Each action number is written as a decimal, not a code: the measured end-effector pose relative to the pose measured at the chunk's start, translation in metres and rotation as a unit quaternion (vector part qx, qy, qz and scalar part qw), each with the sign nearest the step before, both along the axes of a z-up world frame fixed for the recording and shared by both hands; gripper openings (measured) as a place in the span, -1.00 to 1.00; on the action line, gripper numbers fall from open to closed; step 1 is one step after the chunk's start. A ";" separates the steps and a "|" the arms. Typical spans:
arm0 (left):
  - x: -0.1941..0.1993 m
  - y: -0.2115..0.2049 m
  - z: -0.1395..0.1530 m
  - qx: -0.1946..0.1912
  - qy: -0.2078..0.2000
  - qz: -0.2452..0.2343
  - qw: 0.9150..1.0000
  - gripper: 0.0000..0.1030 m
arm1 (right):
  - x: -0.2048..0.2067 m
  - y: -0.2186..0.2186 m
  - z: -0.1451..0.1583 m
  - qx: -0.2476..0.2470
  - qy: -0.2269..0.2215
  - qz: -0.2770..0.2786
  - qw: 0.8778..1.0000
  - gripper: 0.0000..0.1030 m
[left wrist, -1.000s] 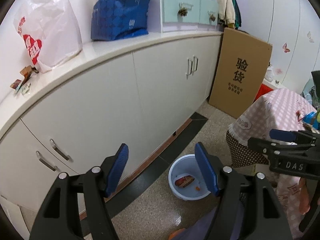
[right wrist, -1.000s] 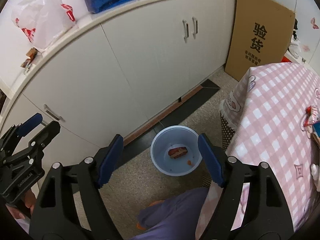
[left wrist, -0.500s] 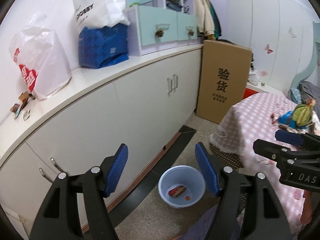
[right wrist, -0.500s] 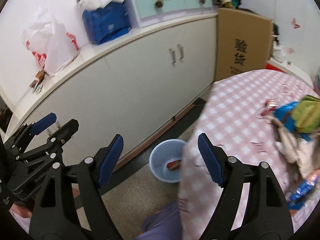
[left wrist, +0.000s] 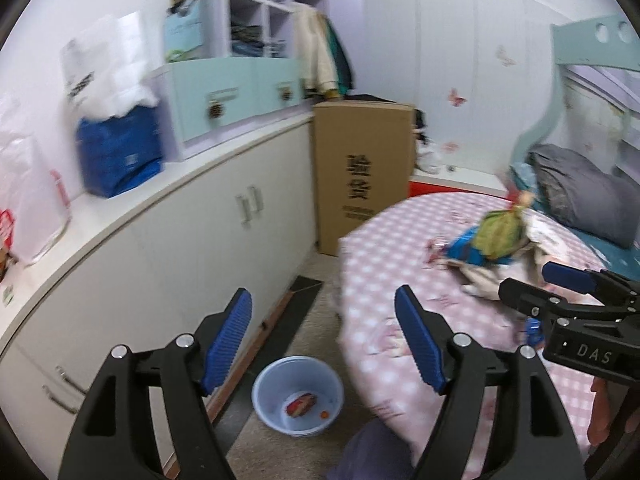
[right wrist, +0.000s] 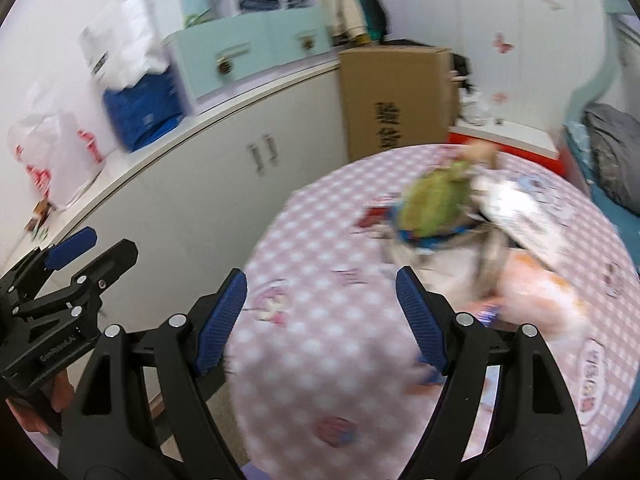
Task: Collect trash
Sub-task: 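Move both tools back toward the table, then grasp the blue snack wrapper with the left tool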
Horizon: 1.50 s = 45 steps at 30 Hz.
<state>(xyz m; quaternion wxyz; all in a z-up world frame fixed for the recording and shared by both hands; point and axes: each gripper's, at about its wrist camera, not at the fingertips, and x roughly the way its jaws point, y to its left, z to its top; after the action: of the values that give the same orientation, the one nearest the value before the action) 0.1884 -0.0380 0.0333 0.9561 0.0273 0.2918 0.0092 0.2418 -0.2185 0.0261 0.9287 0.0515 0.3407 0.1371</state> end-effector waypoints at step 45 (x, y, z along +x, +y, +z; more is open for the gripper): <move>0.049 -0.155 -0.085 -0.055 0.138 -0.221 0.964 -0.83 | 0.023 -0.135 -0.061 -0.107 0.060 -0.090 0.988 0.71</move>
<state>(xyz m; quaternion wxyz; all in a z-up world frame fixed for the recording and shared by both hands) 0.2371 -0.1935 -0.0512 0.8848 0.0392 0.4079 -0.2218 0.2646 -0.3539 -0.0353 0.9154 -0.0096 0.4022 0.0127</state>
